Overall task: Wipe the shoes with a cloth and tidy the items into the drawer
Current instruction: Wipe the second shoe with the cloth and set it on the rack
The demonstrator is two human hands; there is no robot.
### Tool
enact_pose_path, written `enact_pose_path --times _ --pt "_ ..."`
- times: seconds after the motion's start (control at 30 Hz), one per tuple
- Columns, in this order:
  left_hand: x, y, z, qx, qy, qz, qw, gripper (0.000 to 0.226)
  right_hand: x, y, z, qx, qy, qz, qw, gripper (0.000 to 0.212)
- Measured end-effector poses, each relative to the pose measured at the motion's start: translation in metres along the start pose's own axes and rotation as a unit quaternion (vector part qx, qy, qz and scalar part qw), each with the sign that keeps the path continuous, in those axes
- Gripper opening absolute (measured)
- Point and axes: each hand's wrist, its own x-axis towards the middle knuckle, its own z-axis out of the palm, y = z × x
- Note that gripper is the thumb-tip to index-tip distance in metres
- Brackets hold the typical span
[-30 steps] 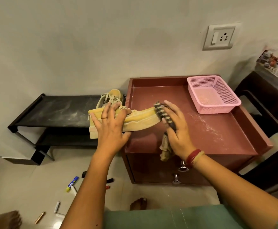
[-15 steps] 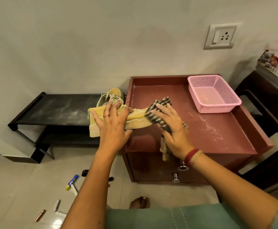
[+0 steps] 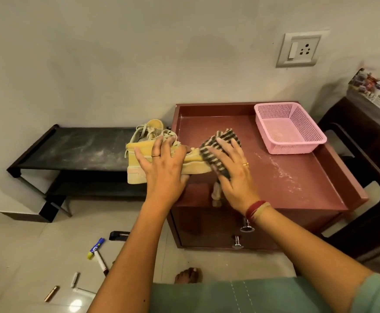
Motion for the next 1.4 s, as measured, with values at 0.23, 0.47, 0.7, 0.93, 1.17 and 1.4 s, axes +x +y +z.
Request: enact_pose_path --times 0.23,0.47,0.7,0.93,1.17,1.4 --pt "0.005 0.015 -0.007 0.041 -0.049 -0.002 0.998 0.060 0.014 0.020 -0.017 0.186 0.142 0.287 0.929 0.021" --pt "0.006 0.032 -0.008 0.107 -0.091 0.055 0.989 0.056 -0.012 0.010 0.009 0.119 0.015 0.167 0.979 0.035" --pt "0.012 0.034 -0.009 0.105 -0.092 0.026 0.990 0.065 -0.004 0.000 0.001 0.182 0.115 0.255 0.943 0.039" --pt "0.036 0.010 -0.026 0.197 -0.159 0.124 0.959 0.090 -0.017 -0.013 0.025 0.071 0.040 0.193 0.978 0.045" --pt "0.073 -0.063 -0.061 0.060 -0.346 0.172 0.920 0.116 0.000 0.025 0.017 0.155 0.065 0.363 0.916 0.035" --pt "0.051 -0.091 -0.051 -0.098 -0.252 0.165 0.948 0.114 0.003 -0.025 0.002 0.141 0.077 0.191 0.968 0.038"
